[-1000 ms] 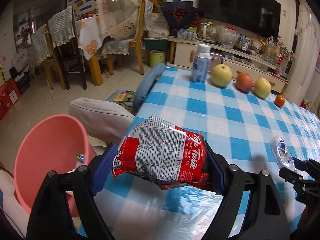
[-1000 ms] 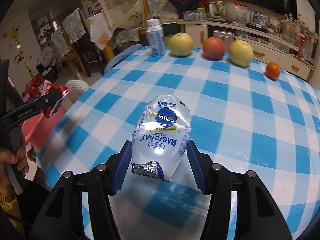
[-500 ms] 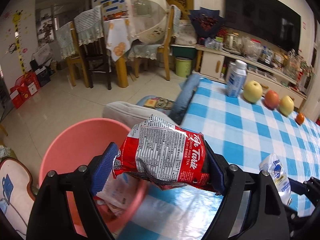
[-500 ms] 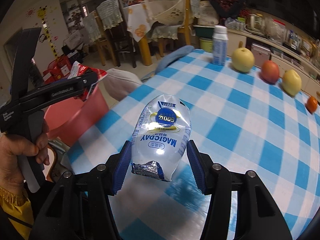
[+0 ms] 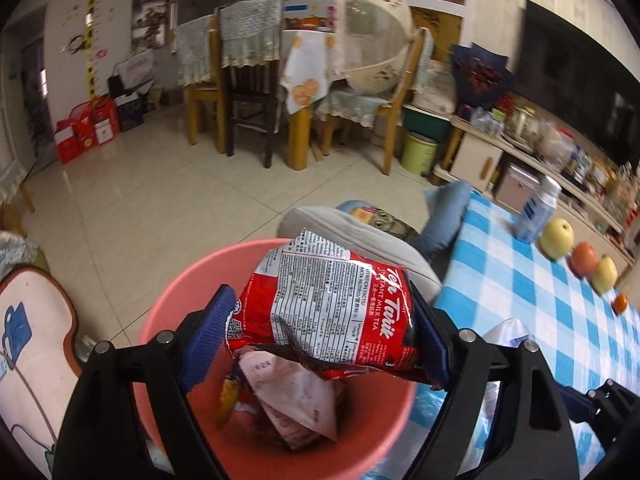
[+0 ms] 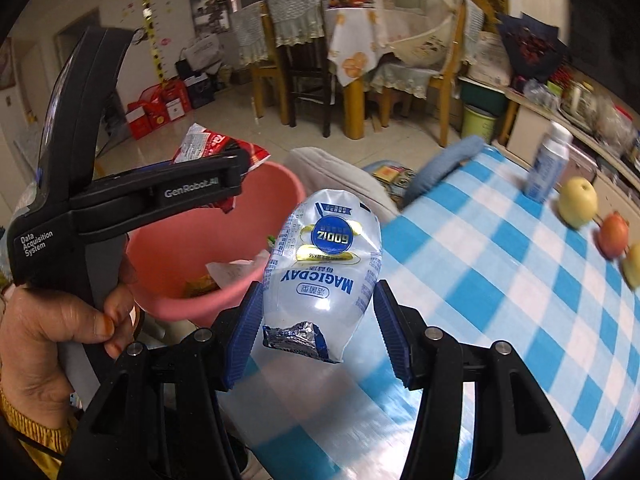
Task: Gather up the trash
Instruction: 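Open both grippers to drop the packet and milk bag into the bucket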
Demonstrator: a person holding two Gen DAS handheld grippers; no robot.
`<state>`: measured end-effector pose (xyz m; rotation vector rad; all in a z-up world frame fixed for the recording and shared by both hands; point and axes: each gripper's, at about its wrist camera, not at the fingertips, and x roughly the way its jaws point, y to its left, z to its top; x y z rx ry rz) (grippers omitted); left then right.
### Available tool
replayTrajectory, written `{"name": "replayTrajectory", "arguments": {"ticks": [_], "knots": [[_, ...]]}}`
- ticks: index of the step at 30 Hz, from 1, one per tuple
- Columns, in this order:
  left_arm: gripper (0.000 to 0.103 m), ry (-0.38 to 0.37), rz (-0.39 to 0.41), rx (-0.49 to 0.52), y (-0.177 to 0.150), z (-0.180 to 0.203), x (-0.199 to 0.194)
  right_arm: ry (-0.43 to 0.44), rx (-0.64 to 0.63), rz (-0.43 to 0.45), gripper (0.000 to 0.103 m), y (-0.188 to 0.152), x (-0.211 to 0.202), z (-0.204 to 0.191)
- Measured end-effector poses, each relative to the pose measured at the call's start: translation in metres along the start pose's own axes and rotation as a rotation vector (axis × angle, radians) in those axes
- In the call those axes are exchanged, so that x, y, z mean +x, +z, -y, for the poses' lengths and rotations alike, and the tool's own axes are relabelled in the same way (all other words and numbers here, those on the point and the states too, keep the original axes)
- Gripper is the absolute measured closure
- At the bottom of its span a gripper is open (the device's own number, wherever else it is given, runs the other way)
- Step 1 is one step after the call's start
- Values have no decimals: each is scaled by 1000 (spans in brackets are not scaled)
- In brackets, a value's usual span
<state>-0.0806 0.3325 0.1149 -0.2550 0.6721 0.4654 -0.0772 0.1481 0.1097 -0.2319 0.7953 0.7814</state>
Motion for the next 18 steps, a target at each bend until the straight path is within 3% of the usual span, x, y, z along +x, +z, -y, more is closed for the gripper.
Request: {"name": "replayTrajectory", "arguments": {"ticks": [11, 13, 15, 18], "knots": [[19, 63, -17, -78, 6, -41, 12, 6, -140, -32, 45, 23, 52, -52], [15, 92, -21, -80, 7, -44, 15, 5, -165, -40, 37, 21, 59, -57], [15, 103, -17, -93, 8, -48, 14, -12, -178, -31, 19, 17, 62, -61], [8, 108, -8, -116, 9, -51, 13, -51, -174, -16, 18, 11, 60, -60]]}}
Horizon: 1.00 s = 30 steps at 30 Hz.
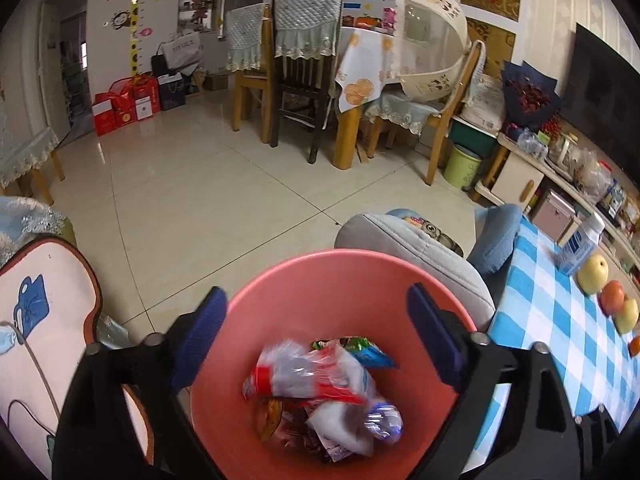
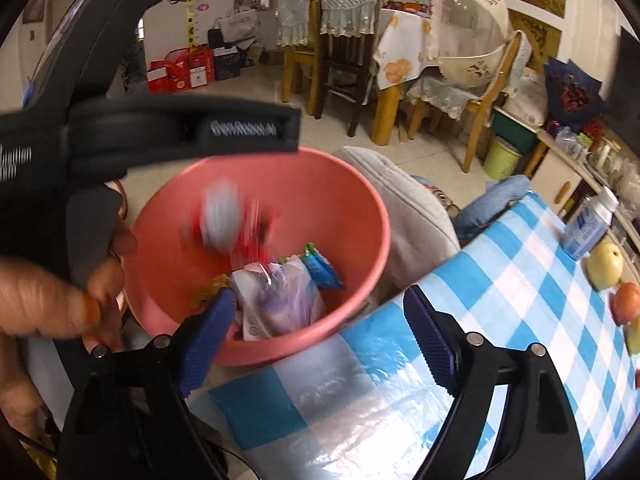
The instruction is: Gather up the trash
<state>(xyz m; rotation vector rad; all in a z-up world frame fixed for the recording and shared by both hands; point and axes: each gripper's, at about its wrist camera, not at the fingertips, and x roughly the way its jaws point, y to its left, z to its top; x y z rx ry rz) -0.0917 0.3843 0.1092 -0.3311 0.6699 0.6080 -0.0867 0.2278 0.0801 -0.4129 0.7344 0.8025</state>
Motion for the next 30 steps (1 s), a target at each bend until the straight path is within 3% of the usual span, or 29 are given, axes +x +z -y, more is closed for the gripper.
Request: {"name": "replayTrajectory", "arguments": {"ticks": [5, 9, 19, 30], "knots": [[6, -15, 13, 31, 0, 12, -3, -66, 60, 20, 14, -14, -15, 18], [6, -68, 19, 48, -2, 27, -8, -116, 131, 26, 14, -30, -33, 37], [4, -113, 161, 198, -21, 87, -46, -216, 307, 65, 14, -80, -83, 94], [4, -308, 223, 347, -61, 164, -86, -339, 460, 98, 14, -141, -142, 146]]}}
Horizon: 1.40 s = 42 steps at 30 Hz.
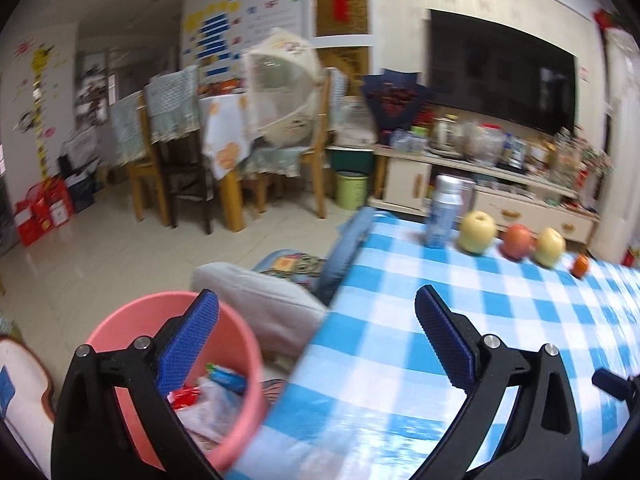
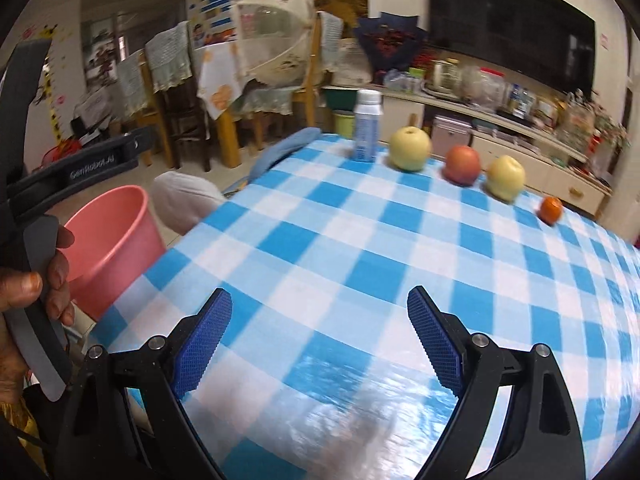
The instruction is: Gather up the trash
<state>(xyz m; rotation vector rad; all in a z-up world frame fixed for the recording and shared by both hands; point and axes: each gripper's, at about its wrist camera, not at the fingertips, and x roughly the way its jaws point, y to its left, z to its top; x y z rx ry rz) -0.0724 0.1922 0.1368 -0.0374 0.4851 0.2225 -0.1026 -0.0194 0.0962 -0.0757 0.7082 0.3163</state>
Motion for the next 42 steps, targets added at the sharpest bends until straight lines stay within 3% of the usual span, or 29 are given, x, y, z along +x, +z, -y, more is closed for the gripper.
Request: {"name": "replayTrajectory", "arguments": {"ticks": [10, 21, 42], "knots": [[4, -188, -25, 65, -15, 84, -13, -91, 99, 43, 14, -20, -35, 66], [4, -236, -13, 142, -32, 142, -31, -200, 139, 80, 14, -38, -59, 115], [4, -303, -57, 166, -48, 190, -31, -305, 200, 129, 14, -52, -76, 168]]}}
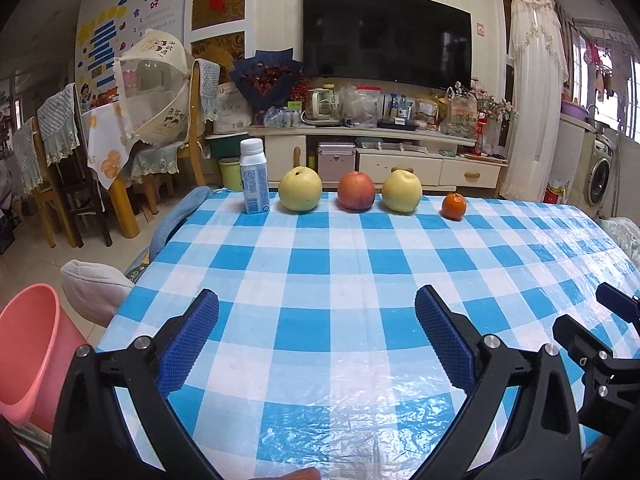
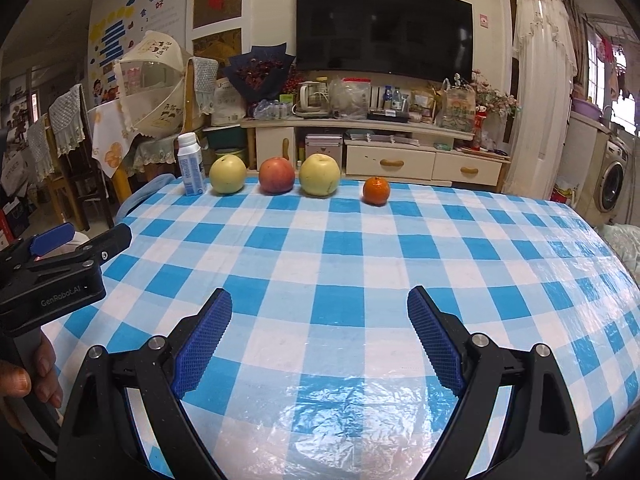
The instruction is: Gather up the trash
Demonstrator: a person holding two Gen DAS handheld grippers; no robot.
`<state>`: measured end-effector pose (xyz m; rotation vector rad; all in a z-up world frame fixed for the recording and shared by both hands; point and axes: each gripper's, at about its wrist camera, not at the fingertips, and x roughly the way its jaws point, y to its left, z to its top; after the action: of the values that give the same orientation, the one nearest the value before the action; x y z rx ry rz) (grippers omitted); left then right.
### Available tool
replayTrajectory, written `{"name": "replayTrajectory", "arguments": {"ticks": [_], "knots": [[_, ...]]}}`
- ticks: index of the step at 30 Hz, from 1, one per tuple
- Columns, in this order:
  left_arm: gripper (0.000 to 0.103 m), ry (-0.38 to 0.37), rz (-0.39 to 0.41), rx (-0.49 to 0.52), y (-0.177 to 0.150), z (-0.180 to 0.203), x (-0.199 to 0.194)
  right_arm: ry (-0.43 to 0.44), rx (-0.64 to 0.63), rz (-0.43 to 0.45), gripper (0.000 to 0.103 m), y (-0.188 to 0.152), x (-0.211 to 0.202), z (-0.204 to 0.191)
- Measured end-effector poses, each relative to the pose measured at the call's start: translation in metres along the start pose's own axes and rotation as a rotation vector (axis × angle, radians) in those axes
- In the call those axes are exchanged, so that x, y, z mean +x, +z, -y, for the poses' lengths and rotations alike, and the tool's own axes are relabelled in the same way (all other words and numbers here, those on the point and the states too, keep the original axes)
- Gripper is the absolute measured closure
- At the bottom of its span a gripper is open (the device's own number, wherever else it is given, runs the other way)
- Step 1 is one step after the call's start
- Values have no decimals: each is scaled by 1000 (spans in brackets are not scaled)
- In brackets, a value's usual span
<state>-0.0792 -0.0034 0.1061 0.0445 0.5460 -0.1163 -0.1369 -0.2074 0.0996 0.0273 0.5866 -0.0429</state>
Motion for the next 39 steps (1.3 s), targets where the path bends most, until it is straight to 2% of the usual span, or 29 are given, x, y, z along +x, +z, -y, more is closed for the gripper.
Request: {"name": "replayTrajectory", "arguments": {"ticks": [11, 39], "knots": [[4, 4, 3, 45, -1, 10, 4, -35, -8, 13, 14, 0, 6, 7], [4, -12, -2, 12, 6, 8, 10, -77, -23, 11, 14, -2, 23, 11]]}}
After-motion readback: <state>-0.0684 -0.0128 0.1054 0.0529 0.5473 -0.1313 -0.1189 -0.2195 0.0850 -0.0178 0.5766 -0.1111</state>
